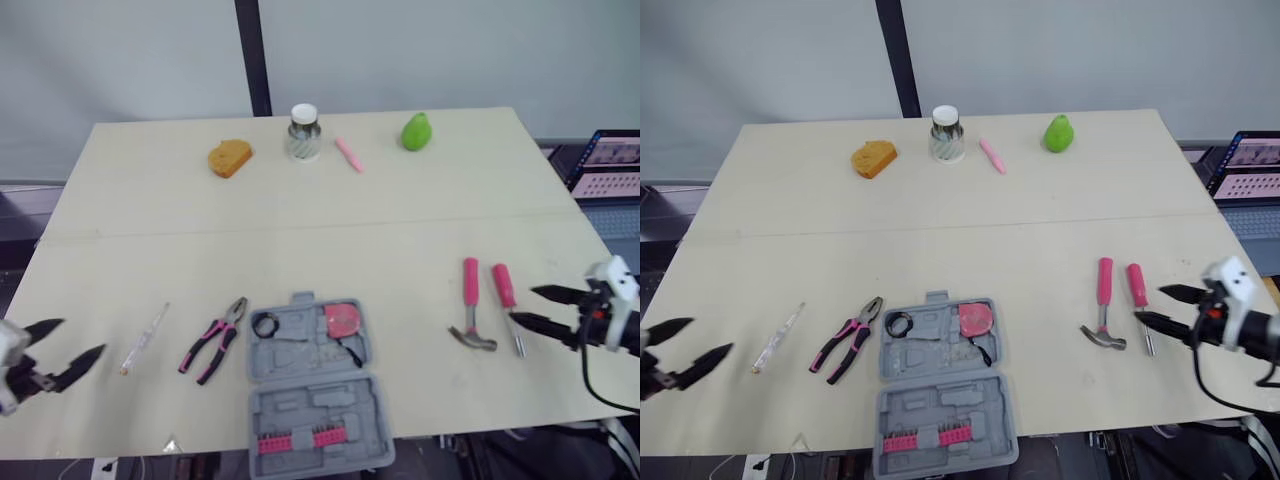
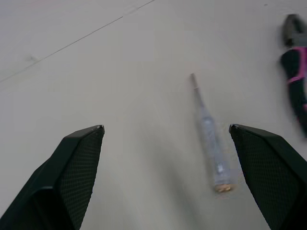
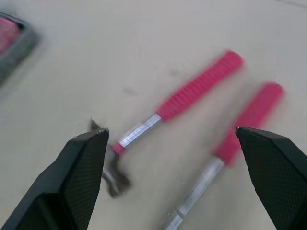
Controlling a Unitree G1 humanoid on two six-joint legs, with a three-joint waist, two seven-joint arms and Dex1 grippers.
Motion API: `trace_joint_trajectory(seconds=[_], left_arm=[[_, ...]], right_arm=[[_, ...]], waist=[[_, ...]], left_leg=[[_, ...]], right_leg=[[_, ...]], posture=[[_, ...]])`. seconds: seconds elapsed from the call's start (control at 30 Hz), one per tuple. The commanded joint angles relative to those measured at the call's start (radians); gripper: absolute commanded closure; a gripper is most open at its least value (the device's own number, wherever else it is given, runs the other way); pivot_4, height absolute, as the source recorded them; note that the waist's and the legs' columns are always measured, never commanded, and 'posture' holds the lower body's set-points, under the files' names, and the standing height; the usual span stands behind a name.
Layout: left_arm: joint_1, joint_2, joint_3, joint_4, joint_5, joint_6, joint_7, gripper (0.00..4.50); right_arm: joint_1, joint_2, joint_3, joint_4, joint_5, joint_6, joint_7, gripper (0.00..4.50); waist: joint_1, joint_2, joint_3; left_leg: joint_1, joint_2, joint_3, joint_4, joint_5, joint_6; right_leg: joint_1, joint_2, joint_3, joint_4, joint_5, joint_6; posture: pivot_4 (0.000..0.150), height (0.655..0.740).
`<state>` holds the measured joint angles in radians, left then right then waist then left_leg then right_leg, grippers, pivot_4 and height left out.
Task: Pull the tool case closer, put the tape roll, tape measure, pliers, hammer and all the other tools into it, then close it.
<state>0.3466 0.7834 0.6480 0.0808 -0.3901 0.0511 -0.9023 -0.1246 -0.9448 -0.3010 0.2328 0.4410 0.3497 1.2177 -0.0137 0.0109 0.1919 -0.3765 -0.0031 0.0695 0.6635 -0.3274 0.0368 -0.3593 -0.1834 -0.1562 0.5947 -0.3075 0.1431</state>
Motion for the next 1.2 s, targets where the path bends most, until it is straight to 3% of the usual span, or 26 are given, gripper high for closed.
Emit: trace_joint_trajectory(seconds=[0.03, 0.27, 0.5, 1.2], left_arm=[[-0.003, -0.046, -0.071, -0.165, -0.020, 0.051, 0.040, 0.00], [-0.028, -0.145, -0.261, -0.330, 0.030, 0.095, 0.107, 0.00], [-0.057, -0.211, -0.361, -0.272, 0.100, 0.047, 0.159, 0.00], [-0.158, -0.293, -0.472, -0.129, 0.181, 0.007, 0.262, 0.00]], right_arm=[[-0.036, 0.023, 0.060, -0.236, 0.080, 0.089, 0.002, 0.04], [-0.253, 0.102, 0.270, -0.503, 0.152, 0.211, 0.019, 0.04], [-0.467, 0.212, 0.441, -0.515, 0.118, 0.212, 0.032, 0.04], [-0.558, 0.257, 0.464, -0.524, 0.104, 0.234, 0.000, 0.04]], waist=[[0.001, 0.000, 0.000], [0.013, 0.000, 0.000], [0.017, -0.002, -0.001], [0.013, -0.002, -0.001]], left_leg=[[0.000, 0.000, 0.000, 0.000, 0.000, 0.000], [0.000, 0.000, -0.001, 0.000, 0.002, 0.003], [-0.001, -0.001, -0.002, 0.001, 0.001, 0.005], [-0.002, -0.001, -0.002, 0.002, 0.001, 0.006]], right_leg=[[0.000, 0.000, 0.000, 0.000, 0.000, 0.000], [0.000, 0.001, 0.000, 0.002, 0.000, 0.000], [0.001, 0.002, -0.002, 0.001, 0.000, 0.000], [0.001, 0.003, -0.002, 0.001, 0.000, 0.001]], posture=[[0.150, 0.7400], [0.150, 0.7400], [0.150, 0.7400], [0.150, 0.7400]])
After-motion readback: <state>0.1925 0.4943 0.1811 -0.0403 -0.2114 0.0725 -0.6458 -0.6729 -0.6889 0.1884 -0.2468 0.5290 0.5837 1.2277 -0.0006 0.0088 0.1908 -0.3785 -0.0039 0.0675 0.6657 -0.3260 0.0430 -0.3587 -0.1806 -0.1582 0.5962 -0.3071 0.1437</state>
